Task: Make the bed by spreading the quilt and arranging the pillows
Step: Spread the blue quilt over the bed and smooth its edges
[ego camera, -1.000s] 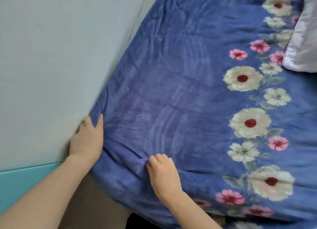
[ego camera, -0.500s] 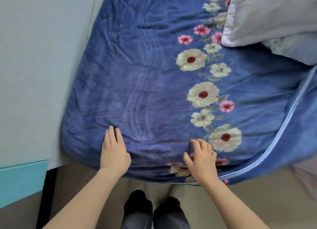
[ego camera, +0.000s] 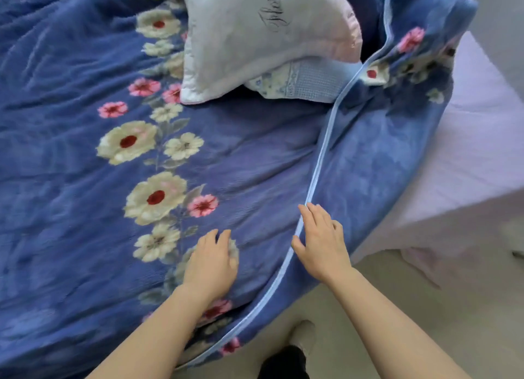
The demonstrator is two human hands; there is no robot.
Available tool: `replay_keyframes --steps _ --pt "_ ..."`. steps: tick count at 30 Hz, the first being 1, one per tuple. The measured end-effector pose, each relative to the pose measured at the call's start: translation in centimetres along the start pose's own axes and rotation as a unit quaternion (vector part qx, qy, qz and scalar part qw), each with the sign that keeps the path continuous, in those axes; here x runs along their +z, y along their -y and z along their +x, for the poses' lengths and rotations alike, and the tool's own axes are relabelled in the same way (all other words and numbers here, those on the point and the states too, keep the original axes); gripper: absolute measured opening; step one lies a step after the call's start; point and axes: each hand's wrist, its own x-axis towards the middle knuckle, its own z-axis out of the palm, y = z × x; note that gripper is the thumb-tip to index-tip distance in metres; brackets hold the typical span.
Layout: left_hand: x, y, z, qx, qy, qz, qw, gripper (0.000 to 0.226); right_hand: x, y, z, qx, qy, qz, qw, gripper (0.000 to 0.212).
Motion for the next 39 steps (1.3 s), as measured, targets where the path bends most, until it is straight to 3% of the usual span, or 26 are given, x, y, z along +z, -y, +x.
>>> replay_keyframes --steps 2,9,14,19,23,26,28,29,32,36,38,39 --pt "1.5 -5.6 2.8 0.003 -0.016 -0.03 0.999 0.058 -1.3 -5.6 1.7 -0.003 -0.023 0.003 1.0 0.064" --pt "5.3 -23.5 9.3 -0.009 -0.026 -0.182 0.983 0.066 -6.5 -22.7 5.6 -0.016 0.015 -0.048 0.999 0.071" --pt "5.3 -28.5 14.0 -0.048 -0.043 -0.155 0.986 0.069 -9.6 -28.3 10.4 -0.008 -0.004 -0.049 0.999 0.061" --pt "2.5 -31.7 20.9 -0.065 -0.121 -0.157 0.978 0.086 -13.6 -32.1 19.1 -0.04 -0.008 -0.047 0.998 0.061" --pt "0.0 -34.0 28.2 -0.07 -0.151 -0.195 0.967 0.101 -15.1 -34.3 27.1 -0.088 -0.013 -0.103 0.991 0.078" --pt "0.1 -36.5 32.2 -0.103 -0.104 -0.213 0.966 0.123 -15.5 -35.1 32.4 -0.162 -0.035 -0.152 0.974 0.088" --pt "0.8 -38.3 32.8 -0.096 -0.04 -0.138 0.985 0.135 -15.9 -34.8 34.8 -0.238 -0.082 -0.188 0.949 0.083" --pt "1.2 -39.0 32.9 -0.083 0.0 -0.116 0.99 0.13 -15.9 -34.7 36.2 -0.275 -0.096 -0.209 0.934 0.075" --pt "2.5 -41.5 32.3 -0.061 0.123 -0.182 0.974 0.051 -16.7 -33.5 39.5 -0.336 -0.104 -0.347 0.87 0.06" --pt "5.3 -46.3 30.9 -0.028 0.242 -0.2 0.949 0.031 -15.9 -33.9 42.1 -0.416 0.032 -0.516 0.749 0.047" --pt "7.1 -48.0 30.0 -0.013 0.255 -0.193 0.947 0.037 -14.4 -35.5 41.4 -0.409 0.104 -0.512 0.748 0.051" --pt "8.0 -48.5 29.4 -0.02 0.259 -0.205 0.944 0.045 -14.0 -36.7 40.2 -0.39 0.158 -0.459 0.783 0.059"
